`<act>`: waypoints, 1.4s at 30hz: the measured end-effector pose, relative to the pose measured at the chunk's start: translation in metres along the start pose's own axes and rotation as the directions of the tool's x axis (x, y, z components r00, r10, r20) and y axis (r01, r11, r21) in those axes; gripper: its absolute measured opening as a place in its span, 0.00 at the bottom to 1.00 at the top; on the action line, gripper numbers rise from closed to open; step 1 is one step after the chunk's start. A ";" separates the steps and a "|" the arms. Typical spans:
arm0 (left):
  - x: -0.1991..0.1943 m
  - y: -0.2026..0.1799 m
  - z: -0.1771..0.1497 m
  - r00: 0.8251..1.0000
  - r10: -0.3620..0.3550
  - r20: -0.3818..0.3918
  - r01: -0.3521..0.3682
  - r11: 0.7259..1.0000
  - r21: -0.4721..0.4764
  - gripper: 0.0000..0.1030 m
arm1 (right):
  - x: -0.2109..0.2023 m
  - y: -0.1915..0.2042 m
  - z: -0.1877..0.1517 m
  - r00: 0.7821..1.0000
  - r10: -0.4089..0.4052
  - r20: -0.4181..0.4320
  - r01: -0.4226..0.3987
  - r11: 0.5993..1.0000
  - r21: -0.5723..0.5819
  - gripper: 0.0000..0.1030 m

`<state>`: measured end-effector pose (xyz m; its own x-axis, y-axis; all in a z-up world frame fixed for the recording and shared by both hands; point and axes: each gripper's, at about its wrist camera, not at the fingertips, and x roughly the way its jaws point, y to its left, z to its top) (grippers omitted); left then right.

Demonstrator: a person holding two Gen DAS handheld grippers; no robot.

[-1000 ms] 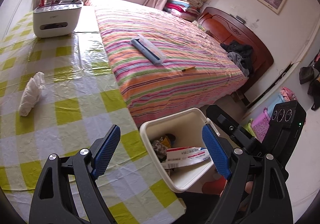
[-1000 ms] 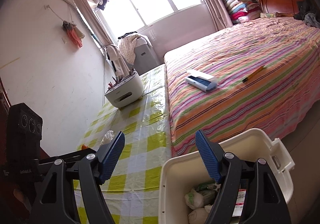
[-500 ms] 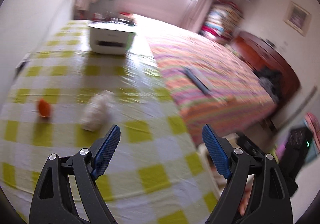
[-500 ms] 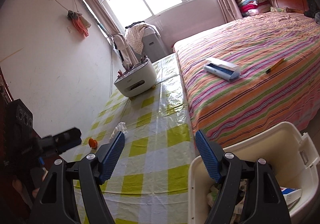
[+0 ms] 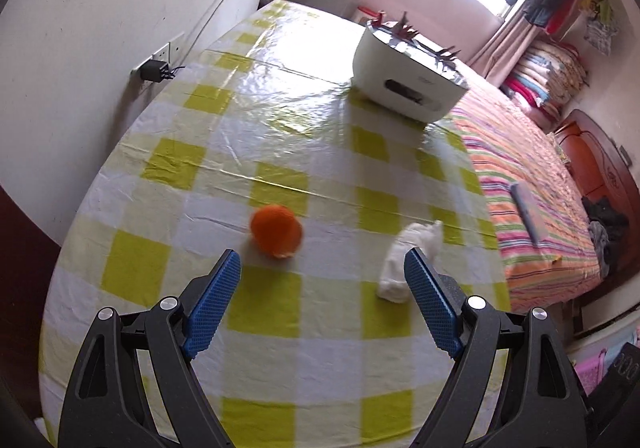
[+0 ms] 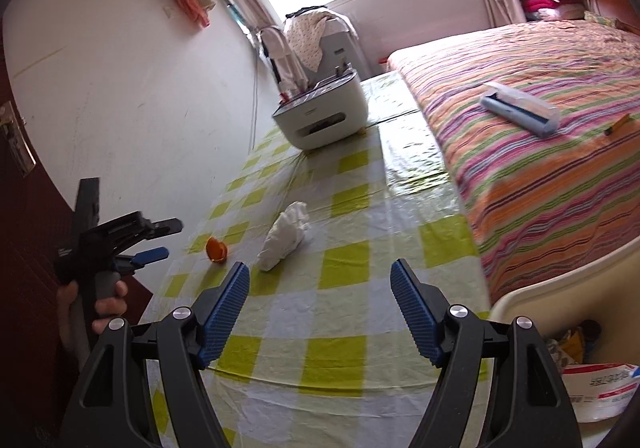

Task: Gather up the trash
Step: 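Move both open tools back over the table toward the orange peel and tissue, then grasp the orange peel with the left tool while the right tool grasps the white tissue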

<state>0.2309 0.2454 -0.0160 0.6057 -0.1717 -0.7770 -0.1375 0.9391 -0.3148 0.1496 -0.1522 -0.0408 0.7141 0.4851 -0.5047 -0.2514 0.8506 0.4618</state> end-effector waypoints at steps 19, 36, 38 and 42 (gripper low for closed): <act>0.076 0.024 0.028 0.990 0.064 -0.125 -0.072 0.996 -0.056 0.79 | 0.129 0.058 0.030 0.981 -0.104 -0.165 0.079 0.985 -0.153 0.69; 0.086 0.013 0.015 0.981 0.045 -0.189 -0.056 0.997 -0.051 0.30 | 0.203 0.064 0.026 0.935 -0.219 -0.279 0.151 0.957 -0.248 0.24; 0.085 0.011 0.012 0.980 0.022 -0.197 -0.034 0.998 -0.058 0.27 | 0.188 0.064 0.022 0.943 -0.205 -0.261 0.136 0.956 -0.259 0.24; 0.080 0.003 0.003 0.979 0.007 -0.204 -0.016 0.999 -0.044 0.26 | 0.158 0.061 0.019 0.956 -0.178 -0.232 0.118 0.961 -0.251 0.24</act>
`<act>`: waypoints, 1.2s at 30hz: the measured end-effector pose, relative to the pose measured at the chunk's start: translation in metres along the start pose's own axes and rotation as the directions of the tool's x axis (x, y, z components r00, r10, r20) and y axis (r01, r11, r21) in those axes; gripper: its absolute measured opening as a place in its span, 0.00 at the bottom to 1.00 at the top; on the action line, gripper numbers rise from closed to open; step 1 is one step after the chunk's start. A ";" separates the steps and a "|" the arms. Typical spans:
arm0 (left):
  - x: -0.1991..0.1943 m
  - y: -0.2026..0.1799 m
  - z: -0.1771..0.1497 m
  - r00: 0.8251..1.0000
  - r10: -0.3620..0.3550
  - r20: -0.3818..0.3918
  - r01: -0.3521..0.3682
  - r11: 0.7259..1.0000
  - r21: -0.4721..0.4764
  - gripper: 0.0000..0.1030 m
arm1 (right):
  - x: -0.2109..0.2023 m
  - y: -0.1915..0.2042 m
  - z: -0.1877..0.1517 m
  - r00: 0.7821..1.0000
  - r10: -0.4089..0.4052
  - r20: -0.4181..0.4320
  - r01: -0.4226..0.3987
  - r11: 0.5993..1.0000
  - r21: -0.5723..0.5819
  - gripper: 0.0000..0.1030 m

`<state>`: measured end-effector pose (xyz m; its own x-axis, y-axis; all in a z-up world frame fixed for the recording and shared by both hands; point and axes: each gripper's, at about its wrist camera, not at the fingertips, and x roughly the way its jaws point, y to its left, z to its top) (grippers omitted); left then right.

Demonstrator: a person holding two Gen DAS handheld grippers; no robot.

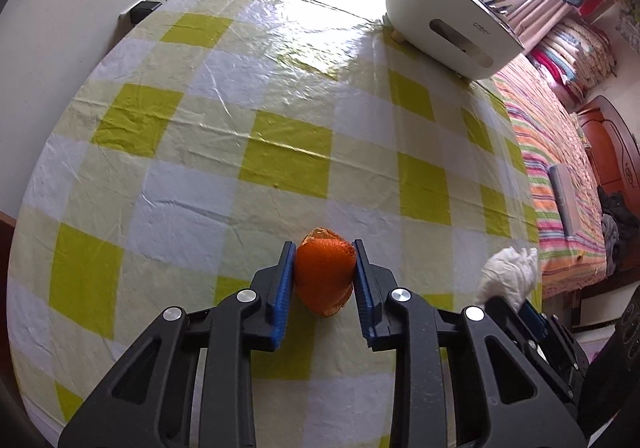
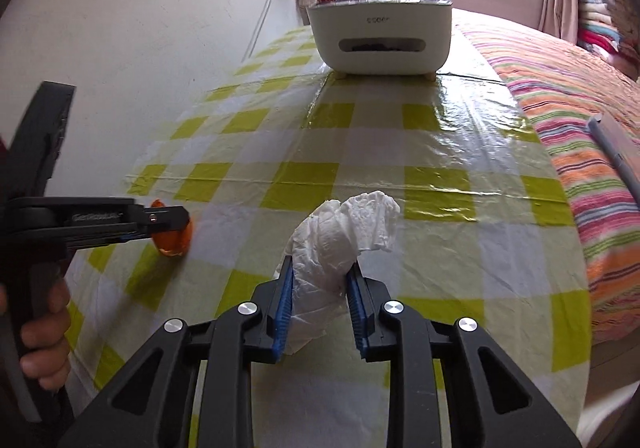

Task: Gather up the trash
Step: 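Grasp the orange peel with the left tool while the right tool grasps the white tissue, then carry the orange peel with the left tool while the right tool carries the tissue to the basin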

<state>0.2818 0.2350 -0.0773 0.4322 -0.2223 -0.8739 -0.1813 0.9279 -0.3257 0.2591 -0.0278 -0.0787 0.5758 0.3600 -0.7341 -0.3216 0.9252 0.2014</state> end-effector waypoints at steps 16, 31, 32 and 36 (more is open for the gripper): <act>-0.041 -0.042 -0.052 0.997 -0.051 0.060 0.043 0.990 0.133 0.26 | -0.079 -0.045 -0.034 0.994 0.031 0.104 -0.043 0.992 0.118 0.24; -0.054 -0.079 -0.081 0.988 -0.085 0.125 0.049 0.962 0.267 0.27 | -0.123 -0.071 -0.054 0.978 -0.016 0.209 -0.012 0.991 0.131 0.24; -0.054 -0.084 -0.083 0.988 -0.083 0.128 0.044 0.959 0.281 0.27 | -0.125 -0.072 -0.055 0.976 -0.015 0.215 -0.014 0.992 0.129 0.24; -0.050 -0.096 -0.091 0.988 -0.093 0.122 0.052 0.950 0.307 0.27 | -0.134 -0.077 -0.057 0.971 -0.017 0.237 -0.013 0.992 0.123 0.24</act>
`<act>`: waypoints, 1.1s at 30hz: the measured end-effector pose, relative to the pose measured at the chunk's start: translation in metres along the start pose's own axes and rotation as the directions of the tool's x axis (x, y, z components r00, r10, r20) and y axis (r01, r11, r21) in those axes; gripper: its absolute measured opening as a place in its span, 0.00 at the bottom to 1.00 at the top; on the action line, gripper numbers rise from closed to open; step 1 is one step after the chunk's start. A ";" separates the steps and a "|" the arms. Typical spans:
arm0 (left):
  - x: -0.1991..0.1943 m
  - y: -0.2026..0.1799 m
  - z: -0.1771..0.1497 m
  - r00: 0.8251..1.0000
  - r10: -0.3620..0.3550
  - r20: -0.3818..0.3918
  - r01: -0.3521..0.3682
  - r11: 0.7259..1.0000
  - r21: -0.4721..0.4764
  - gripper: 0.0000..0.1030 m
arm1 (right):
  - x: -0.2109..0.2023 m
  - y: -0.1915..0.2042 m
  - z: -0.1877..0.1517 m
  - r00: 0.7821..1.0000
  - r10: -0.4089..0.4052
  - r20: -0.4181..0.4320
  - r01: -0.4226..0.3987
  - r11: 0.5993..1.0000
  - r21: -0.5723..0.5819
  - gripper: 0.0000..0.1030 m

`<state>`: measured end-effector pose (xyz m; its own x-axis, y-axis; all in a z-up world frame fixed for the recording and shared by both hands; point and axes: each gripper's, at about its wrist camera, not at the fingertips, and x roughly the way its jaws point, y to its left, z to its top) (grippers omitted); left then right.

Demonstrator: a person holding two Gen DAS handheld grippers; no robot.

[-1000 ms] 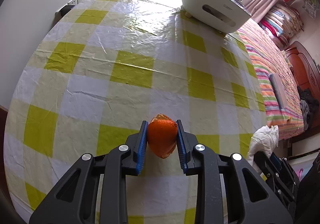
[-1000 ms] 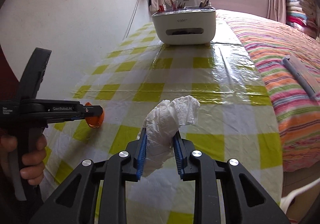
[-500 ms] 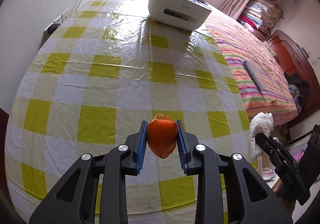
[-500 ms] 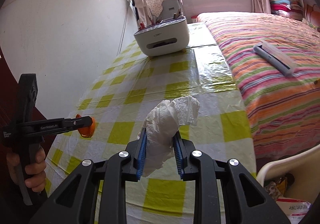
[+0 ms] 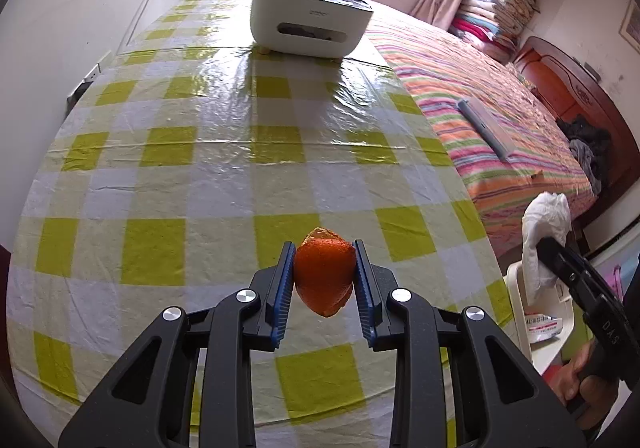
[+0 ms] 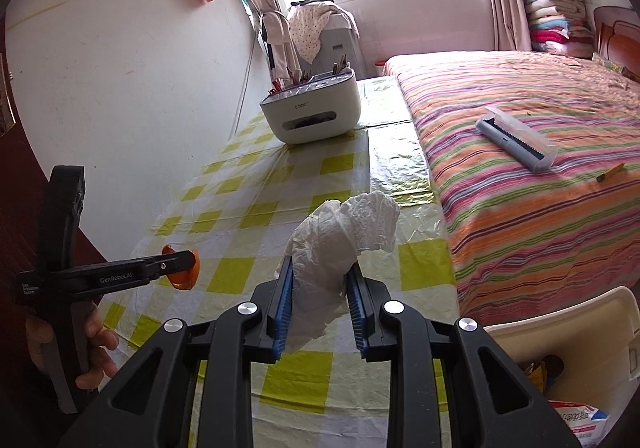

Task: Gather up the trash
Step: 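Carry the orange peel with the left tool while the right tool carries the tissue to the basin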

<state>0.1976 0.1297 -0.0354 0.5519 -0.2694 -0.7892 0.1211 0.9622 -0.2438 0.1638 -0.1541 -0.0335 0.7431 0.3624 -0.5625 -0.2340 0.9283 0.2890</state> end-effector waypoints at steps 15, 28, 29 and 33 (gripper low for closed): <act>0.016 -0.041 -0.011 0.999 -0.037 -0.009 0.037 0.998 0.055 0.27 | -0.021 -0.032 -0.003 0.999 -0.032 -0.001 0.032 0.999 0.037 0.25; 0.023 -0.099 -0.037 0.995 -0.087 -0.058 0.095 0.982 0.161 0.28 | -0.045 -0.063 -0.011 0.997 -0.072 0.015 0.071 0.995 0.076 0.26; 0.024 -0.103 -0.039 0.993 -0.094 -0.065 0.104 0.981 0.165 0.28 | -0.046 -0.064 -0.012 0.997 -0.075 0.014 0.073 0.994 0.078 0.26; 0.026 -0.116 -0.044 0.991 -0.108 -0.082 0.122 0.976 0.183 0.28 | -0.051 -0.068 -0.014 0.996 -0.084 0.016 0.082 0.993 0.084 0.26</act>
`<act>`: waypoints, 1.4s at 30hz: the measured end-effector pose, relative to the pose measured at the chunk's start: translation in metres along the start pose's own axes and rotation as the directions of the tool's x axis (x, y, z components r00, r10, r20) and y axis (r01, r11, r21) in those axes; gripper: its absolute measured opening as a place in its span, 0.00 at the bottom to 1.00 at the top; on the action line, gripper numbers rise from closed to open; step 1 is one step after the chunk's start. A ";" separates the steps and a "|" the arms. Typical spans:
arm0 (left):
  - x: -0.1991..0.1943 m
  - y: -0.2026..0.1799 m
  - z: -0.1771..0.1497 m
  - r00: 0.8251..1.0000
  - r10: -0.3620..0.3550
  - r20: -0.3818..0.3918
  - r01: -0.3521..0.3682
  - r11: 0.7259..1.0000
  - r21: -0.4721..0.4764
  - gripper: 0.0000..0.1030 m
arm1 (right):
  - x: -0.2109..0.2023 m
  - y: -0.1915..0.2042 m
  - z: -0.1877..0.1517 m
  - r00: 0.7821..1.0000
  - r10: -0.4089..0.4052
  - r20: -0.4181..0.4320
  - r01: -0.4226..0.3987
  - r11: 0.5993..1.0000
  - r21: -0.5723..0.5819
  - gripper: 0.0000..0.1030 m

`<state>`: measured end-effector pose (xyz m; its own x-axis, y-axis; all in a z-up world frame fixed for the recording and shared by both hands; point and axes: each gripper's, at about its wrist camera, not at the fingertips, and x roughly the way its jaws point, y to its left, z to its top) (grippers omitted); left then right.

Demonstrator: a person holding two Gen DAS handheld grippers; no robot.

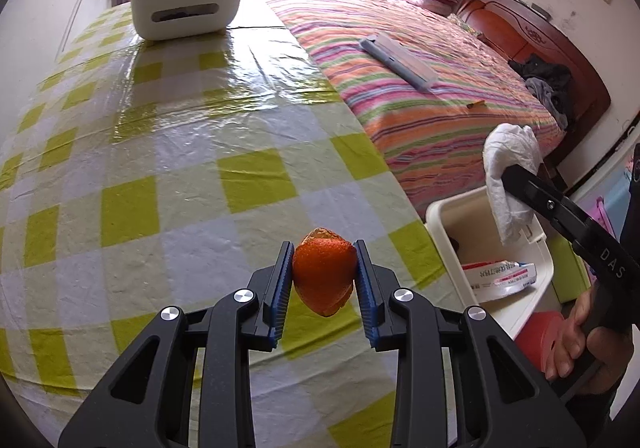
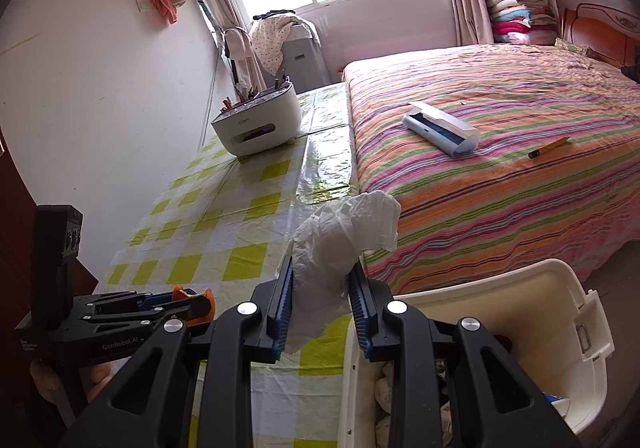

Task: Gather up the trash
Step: 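Carry the orange peel with the left tool while the right tool carries the tissue to the basin, then open both tools over the basin to drop the orange peel and tissue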

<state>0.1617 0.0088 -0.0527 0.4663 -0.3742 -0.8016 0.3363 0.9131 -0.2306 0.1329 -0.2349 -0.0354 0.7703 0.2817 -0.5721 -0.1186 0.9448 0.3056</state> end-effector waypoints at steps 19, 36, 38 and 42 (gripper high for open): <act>-0.003 -0.055 -0.014 0.998 -0.061 -0.014 0.062 0.993 0.096 0.30 | -0.019 -0.016 -0.007 0.999 -0.035 0.022 0.035 0.999 0.009 0.26; 0.005 -0.105 -0.017 0.993 -0.110 -0.033 0.114 0.981 0.157 0.31 | -0.033 -0.041 -0.009 0.996 -0.074 0.044 0.072 0.997 0.038 0.26; 0.007 -0.110 -0.017 0.993 -0.111 -0.040 0.116 0.979 0.166 0.31 | -0.035 -0.044 -0.010 0.996 -0.077 0.042 0.075 0.996 0.044 0.26; 0.014 -0.121 -0.016 0.991 -0.122 -0.054 0.130 0.975 0.177 0.31 | -0.037 -0.050 -0.010 0.995 -0.088 0.043 0.085 0.995 0.048 0.26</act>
<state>0.1139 -0.1040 -0.0447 0.3765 -0.4737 -0.7962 0.5339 0.8133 -0.2313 0.1044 -0.2911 -0.0372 0.8038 0.1905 -0.5635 -0.0220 0.9562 0.2920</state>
